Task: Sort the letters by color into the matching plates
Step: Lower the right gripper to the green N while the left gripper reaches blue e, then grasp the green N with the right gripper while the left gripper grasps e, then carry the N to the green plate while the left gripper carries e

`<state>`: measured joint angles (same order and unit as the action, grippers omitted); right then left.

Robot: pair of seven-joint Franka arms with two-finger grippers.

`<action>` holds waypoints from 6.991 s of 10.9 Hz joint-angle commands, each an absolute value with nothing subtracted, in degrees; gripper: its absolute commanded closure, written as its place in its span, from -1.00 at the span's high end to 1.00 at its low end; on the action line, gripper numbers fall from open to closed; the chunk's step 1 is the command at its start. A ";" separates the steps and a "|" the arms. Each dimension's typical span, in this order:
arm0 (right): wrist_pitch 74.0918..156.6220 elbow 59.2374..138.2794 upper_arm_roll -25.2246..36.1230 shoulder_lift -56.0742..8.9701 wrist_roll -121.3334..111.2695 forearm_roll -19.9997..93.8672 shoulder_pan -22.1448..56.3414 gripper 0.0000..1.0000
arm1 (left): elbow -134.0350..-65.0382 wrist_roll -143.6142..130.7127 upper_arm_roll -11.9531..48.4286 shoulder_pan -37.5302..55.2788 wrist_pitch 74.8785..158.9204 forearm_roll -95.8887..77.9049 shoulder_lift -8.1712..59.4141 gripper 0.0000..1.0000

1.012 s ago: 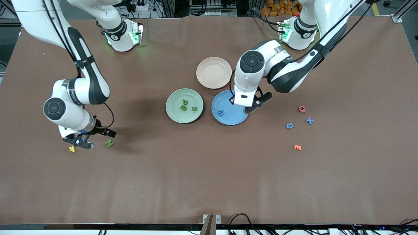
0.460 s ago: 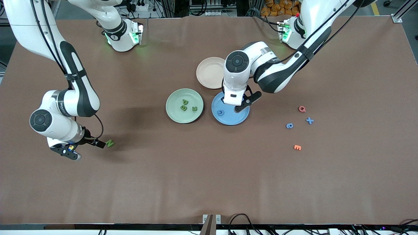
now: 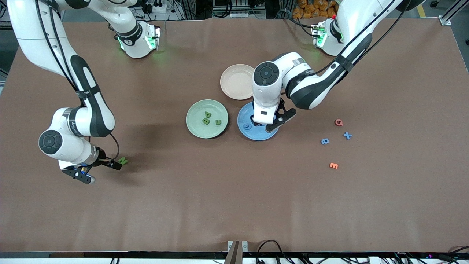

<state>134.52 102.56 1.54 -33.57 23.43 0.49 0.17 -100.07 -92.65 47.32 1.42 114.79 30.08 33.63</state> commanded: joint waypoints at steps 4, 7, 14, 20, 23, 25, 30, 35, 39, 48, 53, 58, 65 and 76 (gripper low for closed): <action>135.70 101.07 1.05 -35.68 23.81 11.34 -1.85 1.00 | -99.93 -78.61 46.49 -6.22 114.09 31.47 33.05 1.00; 135.70 101.07 1.93 -36.21 29.33 11.34 -1.85 1.00 | -102.39 -69.02 46.49 -12.11 113.82 31.20 32.69 1.00; 136.14 100.46 1.85 -37.97 42.52 11.16 -1.14 1.00 | -107.56 -56.43 46.58 -24.76 122.04 30.85 34.81 1.00; 139.21 100.55 1.85 -39.02 48.69 10.72 0.52 1.00 | -111.35 -56.78 46.41 -27.77 131.48 28.21 37.61 1.00; 139.22 101.07 1.93 -39.02 48.69 10.63 0.79 1.00 | -114.86 -56.25 46.23 -29.27 136.66 29.79 37.79 1.00; 139.39 101.25 1.93 -39.02 48.69 10.63 0.70 1.00 | -116.28 -56.25 45.97 -29.53 136.58 32.16 37.70 1.00; 143.09 105.38 1.93 -38.67 48.16 10.20 0.70 1.00 | -118.39 -56.60 44.47 -30.06 136.32 37.88 37.18 1.00; 143.17 108.10 1.85 -36.65 47.90 10.20 0.97 1.00 | -119.44 -56.60 44.47 -30.06 136.32 41.22 36.74 1.00; 143.17 108.90 1.93 -35.86 47.72 10.11 0.97 1.00 | -121.11 -56.34 44.91 -30.23 136.58 41.31 34.02 0.85; 143.26 108.81 1.85 -35.68 47.72 9.32 0.79 0.24 | -121.73 -55.90 50.63 -36.65 138.68 41.40 36.12 0.86; 143.26 108.81 1.85 -35.68 47.72 8.27 0.62 -0.24 | -121.64 -55.99 50.19 -36.73 138.87 45.16 37.35 0.79; 143.09 109.69 1.85 -34.63 45.62 7.82 0.70 -0.62 | -121.64 -55.99 48.78 -36.39 140.27 46.67 38.23 0.72; 140.01 109.69 1.85 -30.50 48.41 8.35 4.73 -0.62 | -121.11 -55.99 48.08 -35.95 140.45 47.81 39.46 0.49; 132.55 108.02 -1.14 -26.46 38.53 7.91 22.13 -0.58 | -121.11 -56.69 47.02 -34.98 141.24 47.90 39.46 -0.29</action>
<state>135.49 107.70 -1.36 -28.45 44.85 8.70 19.18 -121.31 -56.05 47.45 -35.40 140.62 46.00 39.30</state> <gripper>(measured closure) 0.665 0.529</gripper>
